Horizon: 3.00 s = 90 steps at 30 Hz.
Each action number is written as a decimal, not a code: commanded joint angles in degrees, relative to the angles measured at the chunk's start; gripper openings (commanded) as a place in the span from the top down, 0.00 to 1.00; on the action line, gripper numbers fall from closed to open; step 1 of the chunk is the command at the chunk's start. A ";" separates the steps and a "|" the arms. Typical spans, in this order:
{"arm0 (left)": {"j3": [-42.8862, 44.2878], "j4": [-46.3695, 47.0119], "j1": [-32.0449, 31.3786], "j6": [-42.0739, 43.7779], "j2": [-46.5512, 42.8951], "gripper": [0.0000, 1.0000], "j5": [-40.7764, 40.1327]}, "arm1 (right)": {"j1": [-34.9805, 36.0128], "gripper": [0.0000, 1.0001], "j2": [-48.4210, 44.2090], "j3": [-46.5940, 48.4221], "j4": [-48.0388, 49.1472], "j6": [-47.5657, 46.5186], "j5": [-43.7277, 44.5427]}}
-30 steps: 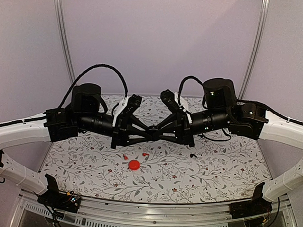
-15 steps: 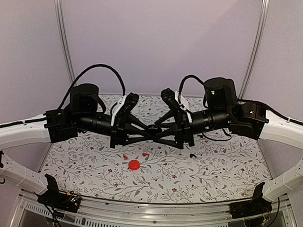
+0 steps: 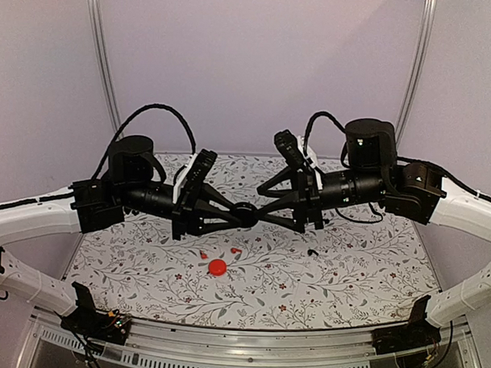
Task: Insert the wireless bluetooth earbuds into the charging case
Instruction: Pass from the right arm to the left, then pass from the left arm to the right, then pass from the right arm to the left
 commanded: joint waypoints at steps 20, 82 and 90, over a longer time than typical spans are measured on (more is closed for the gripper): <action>-0.36 5.10 0.69 -3.51 0.80 1.00 -0.09 | -0.21 0.67 2.33 1.73 0.35 -0.28 -6.55; 3.63 -3.92 -0.31 -0.45 3.78 0.69 -2.84 | -0.21 1.00 5.09 4.89 -7.49 -2.51 -3.68; 3.17 -4.93 -0.33 0.10 3.38 0.74 -2.27 | -0.21 1.00 5.08 4.90 -7.81 -2.55 -3.72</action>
